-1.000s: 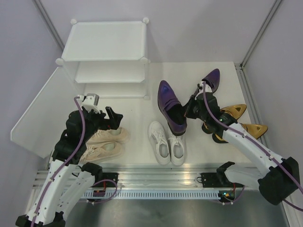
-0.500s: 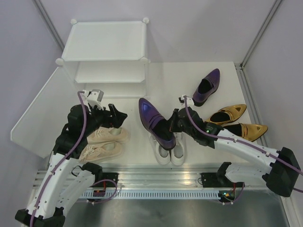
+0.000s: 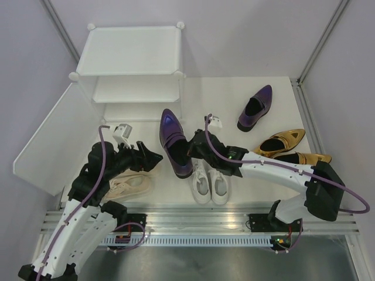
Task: Place and organize the shoes in the shoe cabinet
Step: Place the shoe in the shoe cabinet.
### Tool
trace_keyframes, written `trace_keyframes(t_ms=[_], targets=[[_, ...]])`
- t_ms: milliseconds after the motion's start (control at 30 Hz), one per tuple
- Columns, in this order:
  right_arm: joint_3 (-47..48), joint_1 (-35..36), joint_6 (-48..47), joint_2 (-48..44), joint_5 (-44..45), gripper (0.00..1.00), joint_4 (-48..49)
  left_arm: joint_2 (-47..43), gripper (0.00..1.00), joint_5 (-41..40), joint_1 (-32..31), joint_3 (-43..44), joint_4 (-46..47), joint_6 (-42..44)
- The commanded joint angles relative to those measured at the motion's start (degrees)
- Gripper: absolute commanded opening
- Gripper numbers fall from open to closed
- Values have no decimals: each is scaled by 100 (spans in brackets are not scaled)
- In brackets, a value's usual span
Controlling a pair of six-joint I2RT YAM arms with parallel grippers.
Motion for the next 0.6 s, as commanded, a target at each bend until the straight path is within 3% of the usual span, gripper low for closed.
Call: trace_keyframes(t_ms=[0,200,467,567], targets=[[552,330,702,83,795,1,887,88,83,112,-150,-163,-11,-433],[842,664,1212,409,1516,1,913,18,83,-379,-695,-155,-116,-512],[1658,664,1406,1032,1693,1,782,123,100,-2452,-1750,-5,-406,-617],[1826,664,1415,1147,1526,1,764,483,100,-2981,-1979,153,-556,-687]])
